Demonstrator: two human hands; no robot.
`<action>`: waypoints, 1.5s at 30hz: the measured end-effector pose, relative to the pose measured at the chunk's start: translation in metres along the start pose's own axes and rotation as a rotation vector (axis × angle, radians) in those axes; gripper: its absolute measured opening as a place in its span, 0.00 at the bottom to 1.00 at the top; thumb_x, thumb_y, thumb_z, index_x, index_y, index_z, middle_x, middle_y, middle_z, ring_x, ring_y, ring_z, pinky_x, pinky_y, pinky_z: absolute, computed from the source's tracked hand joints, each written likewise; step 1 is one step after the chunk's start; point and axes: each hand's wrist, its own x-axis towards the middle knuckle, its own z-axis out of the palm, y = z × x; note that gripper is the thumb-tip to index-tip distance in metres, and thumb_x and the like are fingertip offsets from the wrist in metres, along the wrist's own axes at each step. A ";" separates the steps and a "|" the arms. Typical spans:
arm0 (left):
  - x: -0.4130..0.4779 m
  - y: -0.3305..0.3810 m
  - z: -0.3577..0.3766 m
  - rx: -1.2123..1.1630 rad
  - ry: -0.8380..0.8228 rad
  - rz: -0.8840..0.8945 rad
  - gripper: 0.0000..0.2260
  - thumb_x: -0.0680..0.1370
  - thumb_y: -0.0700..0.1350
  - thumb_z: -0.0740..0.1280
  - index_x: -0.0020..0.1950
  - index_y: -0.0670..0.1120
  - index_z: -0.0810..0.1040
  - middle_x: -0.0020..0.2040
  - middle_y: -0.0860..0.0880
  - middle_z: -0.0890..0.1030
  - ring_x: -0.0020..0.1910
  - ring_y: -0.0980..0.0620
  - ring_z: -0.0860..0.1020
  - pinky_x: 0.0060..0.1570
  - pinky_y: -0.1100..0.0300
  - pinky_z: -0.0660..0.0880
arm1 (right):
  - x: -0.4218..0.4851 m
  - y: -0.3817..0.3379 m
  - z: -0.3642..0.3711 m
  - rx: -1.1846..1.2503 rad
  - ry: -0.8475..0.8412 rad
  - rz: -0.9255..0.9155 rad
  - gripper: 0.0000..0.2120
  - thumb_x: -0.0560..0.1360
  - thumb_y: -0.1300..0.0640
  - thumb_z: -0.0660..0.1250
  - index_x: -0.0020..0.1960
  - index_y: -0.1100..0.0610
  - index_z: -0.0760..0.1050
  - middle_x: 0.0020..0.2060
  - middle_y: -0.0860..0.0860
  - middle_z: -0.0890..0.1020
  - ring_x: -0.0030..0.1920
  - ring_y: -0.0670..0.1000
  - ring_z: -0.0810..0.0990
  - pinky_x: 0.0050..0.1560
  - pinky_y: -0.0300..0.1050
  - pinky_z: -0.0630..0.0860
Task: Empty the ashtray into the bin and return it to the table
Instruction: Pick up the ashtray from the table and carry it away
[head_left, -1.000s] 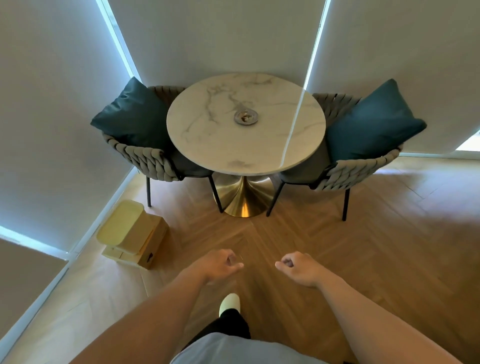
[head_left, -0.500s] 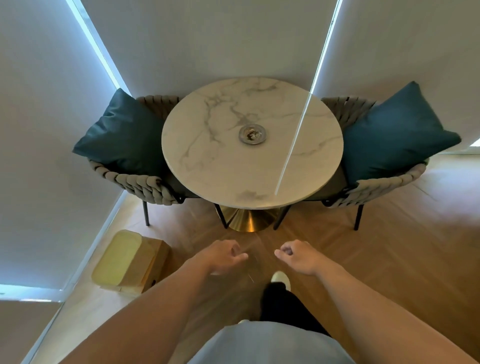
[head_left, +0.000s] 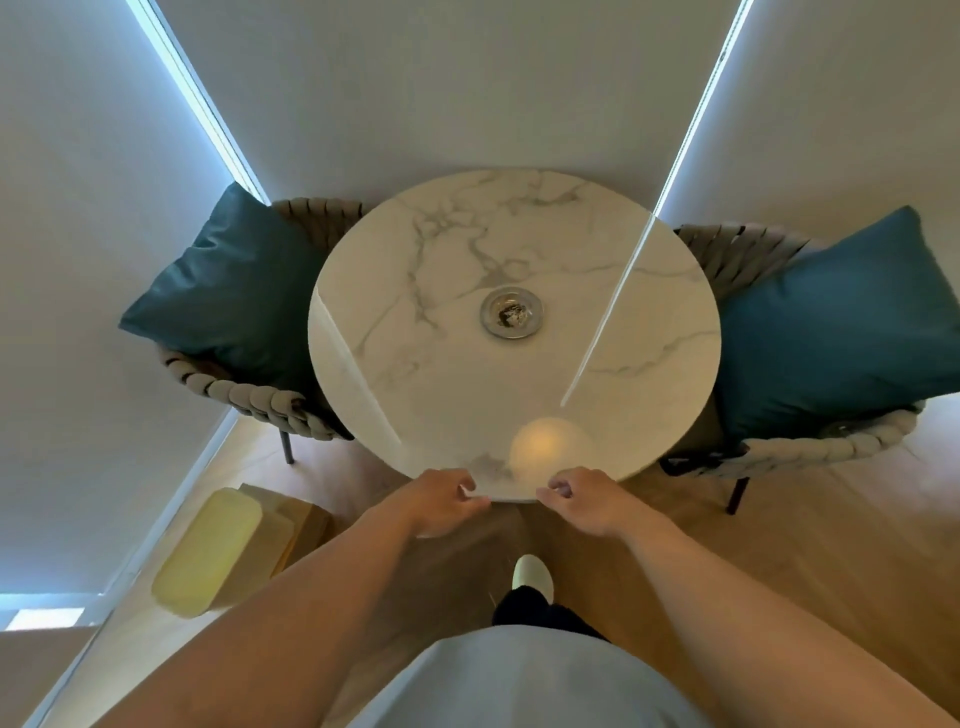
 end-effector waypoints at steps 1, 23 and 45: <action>0.007 0.005 -0.004 -0.002 0.004 -0.006 0.24 0.79 0.61 0.62 0.68 0.48 0.73 0.65 0.47 0.79 0.61 0.48 0.77 0.65 0.51 0.72 | 0.006 0.000 -0.009 -0.003 -0.004 -0.002 0.28 0.78 0.38 0.60 0.70 0.57 0.72 0.64 0.55 0.79 0.64 0.55 0.76 0.61 0.46 0.72; 0.106 0.010 -0.110 0.003 -0.033 0.010 0.26 0.78 0.65 0.62 0.69 0.50 0.72 0.64 0.49 0.78 0.60 0.49 0.77 0.62 0.53 0.73 | 0.105 -0.038 -0.100 -0.085 0.027 0.006 0.27 0.79 0.40 0.59 0.66 0.60 0.75 0.61 0.56 0.80 0.61 0.56 0.76 0.57 0.45 0.70; 0.179 -0.012 -0.183 -0.035 0.028 0.035 0.30 0.74 0.63 0.69 0.71 0.50 0.69 0.64 0.48 0.77 0.60 0.49 0.77 0.61 0.54 0.73 | 0.169 -0.062 -0.146 -0.028 0.147 0.102 0.28 0.77 0.39 0.64 0.68 0.57 0.73 0.60 0.56 0.80 0.61 0.55 0.77 0.58 0.44 0.71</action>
